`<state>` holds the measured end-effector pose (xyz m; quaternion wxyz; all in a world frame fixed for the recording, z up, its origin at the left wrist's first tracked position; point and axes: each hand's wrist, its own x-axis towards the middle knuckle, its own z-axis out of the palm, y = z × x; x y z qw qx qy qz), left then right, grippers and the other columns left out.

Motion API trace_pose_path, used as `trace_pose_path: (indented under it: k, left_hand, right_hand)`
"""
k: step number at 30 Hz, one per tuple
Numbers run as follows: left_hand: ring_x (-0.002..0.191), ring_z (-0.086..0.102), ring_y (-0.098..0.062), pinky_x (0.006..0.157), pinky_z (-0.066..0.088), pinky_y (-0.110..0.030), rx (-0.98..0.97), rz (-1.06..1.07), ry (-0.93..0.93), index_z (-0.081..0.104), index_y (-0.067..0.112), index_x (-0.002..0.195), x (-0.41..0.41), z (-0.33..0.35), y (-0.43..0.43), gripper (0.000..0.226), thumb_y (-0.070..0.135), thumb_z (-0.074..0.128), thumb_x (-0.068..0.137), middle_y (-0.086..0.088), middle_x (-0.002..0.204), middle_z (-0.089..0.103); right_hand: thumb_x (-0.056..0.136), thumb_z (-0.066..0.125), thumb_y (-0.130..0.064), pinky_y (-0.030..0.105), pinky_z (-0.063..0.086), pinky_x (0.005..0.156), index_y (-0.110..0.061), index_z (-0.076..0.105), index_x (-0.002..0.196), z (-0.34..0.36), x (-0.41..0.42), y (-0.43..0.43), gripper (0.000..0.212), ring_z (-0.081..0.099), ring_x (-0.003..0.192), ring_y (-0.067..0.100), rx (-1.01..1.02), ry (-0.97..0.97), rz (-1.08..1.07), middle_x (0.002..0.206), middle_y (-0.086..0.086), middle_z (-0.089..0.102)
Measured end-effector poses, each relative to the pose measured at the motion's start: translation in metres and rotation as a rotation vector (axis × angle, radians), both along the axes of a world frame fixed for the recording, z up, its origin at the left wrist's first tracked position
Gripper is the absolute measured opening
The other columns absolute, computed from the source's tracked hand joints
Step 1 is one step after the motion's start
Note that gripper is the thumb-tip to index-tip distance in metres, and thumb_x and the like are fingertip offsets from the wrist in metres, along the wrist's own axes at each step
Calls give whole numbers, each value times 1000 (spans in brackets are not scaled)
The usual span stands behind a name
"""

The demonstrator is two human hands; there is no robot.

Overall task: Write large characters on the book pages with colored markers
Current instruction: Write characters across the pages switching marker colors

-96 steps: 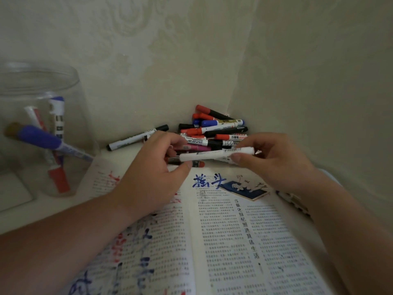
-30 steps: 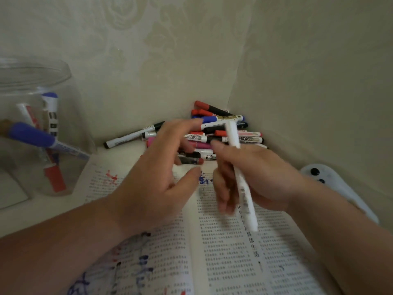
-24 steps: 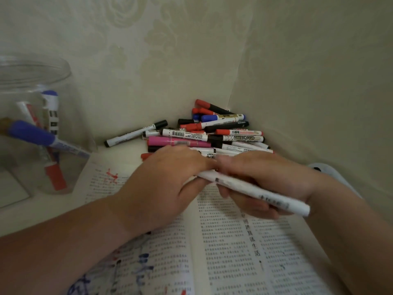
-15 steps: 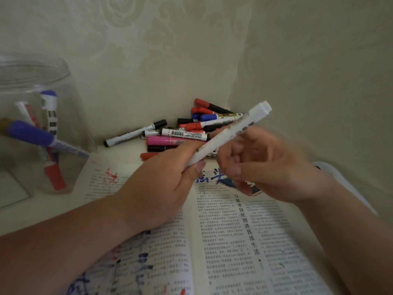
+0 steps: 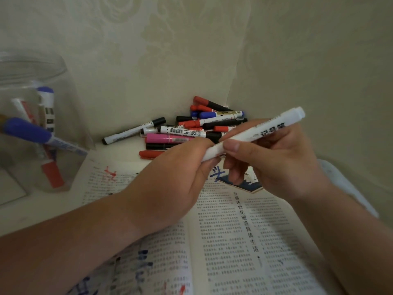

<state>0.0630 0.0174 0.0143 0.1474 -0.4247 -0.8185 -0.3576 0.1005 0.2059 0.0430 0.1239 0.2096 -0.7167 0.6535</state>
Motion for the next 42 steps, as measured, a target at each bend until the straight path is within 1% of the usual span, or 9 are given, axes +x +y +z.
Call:
trace_pose_path:
  k: [2,6,9,12,15,20,24,30,42]
  left_hand:
    - [71,59,-9,60,45,-20,19,72,0,54,25,118,-1,-2,-2,28,41,36,103,11,80,61]
    - [66,60,-4,61,45,-17,67,240,-155,38,29,130,-16,-9,-22,31,35,48,101,10,70,57]
    - [62,58,-7,54,42,-20,196,140,-214,36,35,116,-16,-7,-24,20,32,49,101,10,70,55]
    - [52,47,-10,48,39,-33,162,19,-284,40,35,101,-6,-9,-13,4,38,42,101,7,67,52]
    - [70,56,-7,61,44,-23,105,0,-207,45,39,101,-10,-13,-15,14,50,37,98,15,85,56]
    - [98,52,0,81,39,-14,50,69,-31,64,31,111,-24,-17,-18,20,41,54,96,17,105,49]
    - [90,53,2,77,39,-9,67,103,-45,68,30,110,-28,-17,-15,21,40,59,93,23,99,50]
    - [92,59,2,80,46,-16,99,129,-126,66,29,121,-30,-20,-15,25,35,63,96,22,95,63]
    - [94,62,3,83,51,-17,131,113,-243,61,31,126,-27,-19,-15,36,24,69,92,20,97,65]
  right_hand:
    - [82,79,-13,24,49,42,-6,78,78,8,1,-4,8,60,41,22,-80,-22,-63,58,13,66]
    - [87,57,-12,19,27,36,-21,51,58,35,-2,34,31,36,37,8,-584,-62,-434,47,-6,41]
    - [84,56,-4,20,31,38,-18,59,56,22,-8,43,32,41,40,15,-286,-115,-492,49,3,48]
    - [88,61,-7,33,50,46,-6,73,81,3,-13,28,14,56,54,30,-9,-298,-323,66,19,64]
    - [93,65,-2,44,64,67,-1,74,95,-3,-17,24,9,67,69,35,104,-417,-330,79,24,71]
    - [83,76,-5,61,59,84,-14,74,77,-13,-24,22,11,72,84,46,326,-465,-427,83,22,74]
    - [83,77,-8,57,59,74,-11,73,76,-17,-29,23,8,64,62,31,340,-463,-461,68,16,70]
    - [85,78,-14,32,51,55,-4,74,82,-18,-30,20,11,60,56,20,412,-426,-475,72,19,71]
    - [86,78,-17,25,49,50,-12,74,78,-19,-33,21,11,60,51,12,465,-461,-479,63,4,71]
